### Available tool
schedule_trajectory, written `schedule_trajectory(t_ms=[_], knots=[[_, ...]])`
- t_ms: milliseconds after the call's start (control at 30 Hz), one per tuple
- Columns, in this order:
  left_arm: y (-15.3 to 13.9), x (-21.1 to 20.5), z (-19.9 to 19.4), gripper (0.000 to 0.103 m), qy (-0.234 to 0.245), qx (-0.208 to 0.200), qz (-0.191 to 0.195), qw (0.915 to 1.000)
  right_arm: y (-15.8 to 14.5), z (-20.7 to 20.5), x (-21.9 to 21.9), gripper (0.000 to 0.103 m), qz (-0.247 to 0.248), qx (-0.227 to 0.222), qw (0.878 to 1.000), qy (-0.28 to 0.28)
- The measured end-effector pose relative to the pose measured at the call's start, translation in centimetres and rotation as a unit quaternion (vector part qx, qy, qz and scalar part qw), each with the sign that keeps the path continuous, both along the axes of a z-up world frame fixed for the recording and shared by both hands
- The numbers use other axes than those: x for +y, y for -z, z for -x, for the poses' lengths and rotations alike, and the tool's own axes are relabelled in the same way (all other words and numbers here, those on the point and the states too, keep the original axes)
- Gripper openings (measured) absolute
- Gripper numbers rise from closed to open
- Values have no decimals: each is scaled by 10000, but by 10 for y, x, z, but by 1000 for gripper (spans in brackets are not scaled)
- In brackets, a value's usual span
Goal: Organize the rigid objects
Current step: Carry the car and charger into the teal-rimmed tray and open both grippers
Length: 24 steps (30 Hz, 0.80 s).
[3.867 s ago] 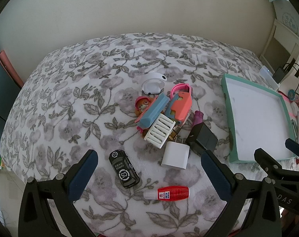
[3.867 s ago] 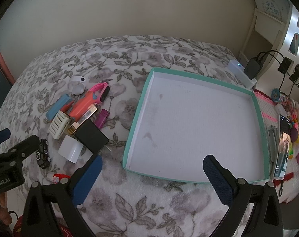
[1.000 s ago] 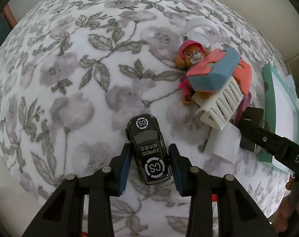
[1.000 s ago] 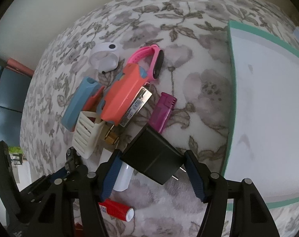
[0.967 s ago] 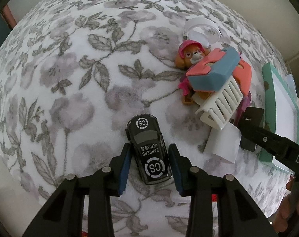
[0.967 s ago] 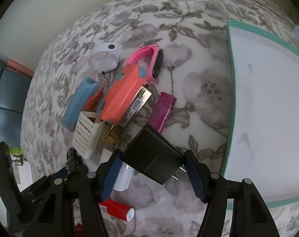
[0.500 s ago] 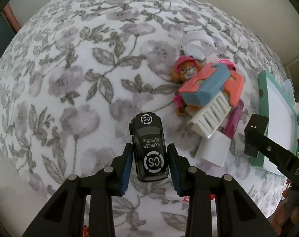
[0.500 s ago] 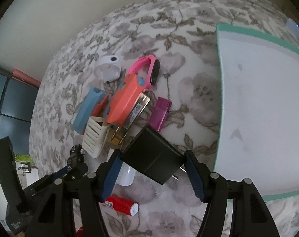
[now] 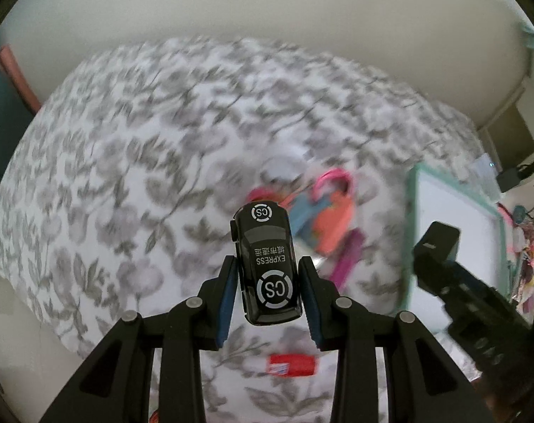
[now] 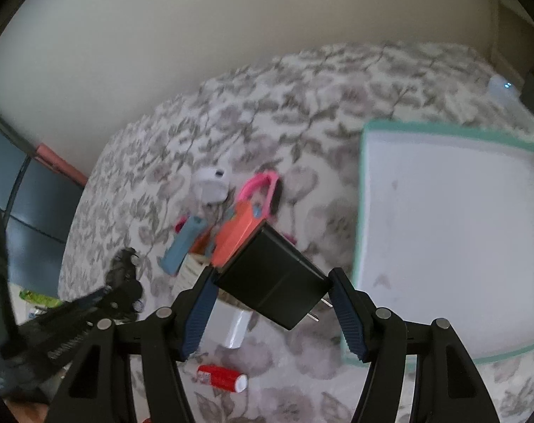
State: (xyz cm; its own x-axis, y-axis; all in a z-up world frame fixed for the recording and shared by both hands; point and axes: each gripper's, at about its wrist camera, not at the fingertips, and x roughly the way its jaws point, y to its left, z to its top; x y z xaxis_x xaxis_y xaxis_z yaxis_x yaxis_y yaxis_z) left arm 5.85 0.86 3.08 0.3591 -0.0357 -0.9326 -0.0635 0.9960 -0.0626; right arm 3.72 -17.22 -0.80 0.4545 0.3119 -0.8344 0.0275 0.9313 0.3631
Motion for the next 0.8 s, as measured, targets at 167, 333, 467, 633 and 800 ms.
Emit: schedule_trajectory(t_ms=[167,333,467,633,800], knots=[[-14,-42,-12,36,246,-177,54,9995,-10,4,-32,67,187,-190,9988,401],[-8,-96,-19,36,669,-195,98,9975,-7,10,-71,67,557,-146,9943,903],[3,-134,-24,36,1002,-95,50,9949,2,16,-104,67,767,-20,9885,1304],[14,-173,-28,36,1391,-15,-24,9903,13,23,-141,67,1055,199,9765,1868],[30,-203,-33,36,1671,46,-56,9859,16,27,-163,67,1449,258,9641,2210]])
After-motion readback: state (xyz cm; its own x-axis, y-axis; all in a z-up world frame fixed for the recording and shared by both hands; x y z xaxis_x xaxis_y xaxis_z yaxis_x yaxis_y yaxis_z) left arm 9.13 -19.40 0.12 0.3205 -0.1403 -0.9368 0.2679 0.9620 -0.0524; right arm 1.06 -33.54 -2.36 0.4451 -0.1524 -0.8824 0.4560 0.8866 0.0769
